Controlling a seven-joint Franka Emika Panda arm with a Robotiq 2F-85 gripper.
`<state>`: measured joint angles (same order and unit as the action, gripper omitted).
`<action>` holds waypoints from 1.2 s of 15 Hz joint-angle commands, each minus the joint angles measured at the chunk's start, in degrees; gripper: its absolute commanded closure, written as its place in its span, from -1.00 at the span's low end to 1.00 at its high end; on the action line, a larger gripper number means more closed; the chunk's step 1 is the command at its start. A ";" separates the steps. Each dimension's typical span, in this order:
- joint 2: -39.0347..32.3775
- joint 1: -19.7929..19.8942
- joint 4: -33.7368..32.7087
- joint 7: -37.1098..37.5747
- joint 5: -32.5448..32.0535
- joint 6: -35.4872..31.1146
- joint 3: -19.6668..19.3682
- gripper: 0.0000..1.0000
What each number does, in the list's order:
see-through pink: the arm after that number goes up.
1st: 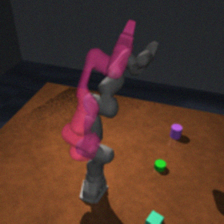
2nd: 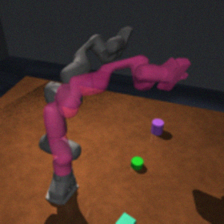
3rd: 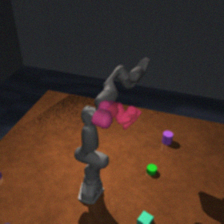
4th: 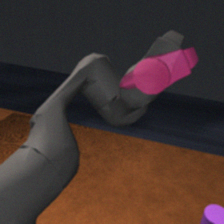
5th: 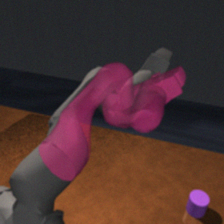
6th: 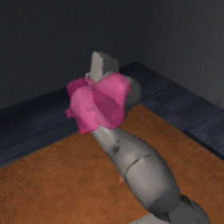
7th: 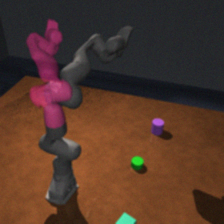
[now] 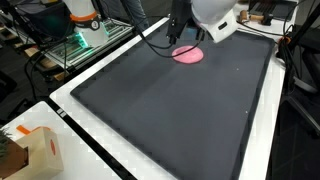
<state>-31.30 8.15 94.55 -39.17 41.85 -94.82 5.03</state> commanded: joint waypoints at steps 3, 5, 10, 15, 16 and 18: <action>3.43 -1.96 1.44 3.77 -2.32 -2.74 -1.08 0.50; 4.29 -2.59 1.50 5.25 -3.60 -3.89 -1.14 0.50; 6.70 -4.76 1.81 10.05 -10.08 -6.99 -0.87 0.50; 9.51 -7.53 2.79 15.78 -18.50 -10.20 -0.24 0.50; 9.93 -8.02 2.87 16.82 -19.94 -10.53 -0.16 0.50; 11.05 -9.10 3.47 18.90 -22.80 -11.91 -0.14 0.50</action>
<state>-23.33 0.45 95.01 -23.57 23.16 -104.23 4.93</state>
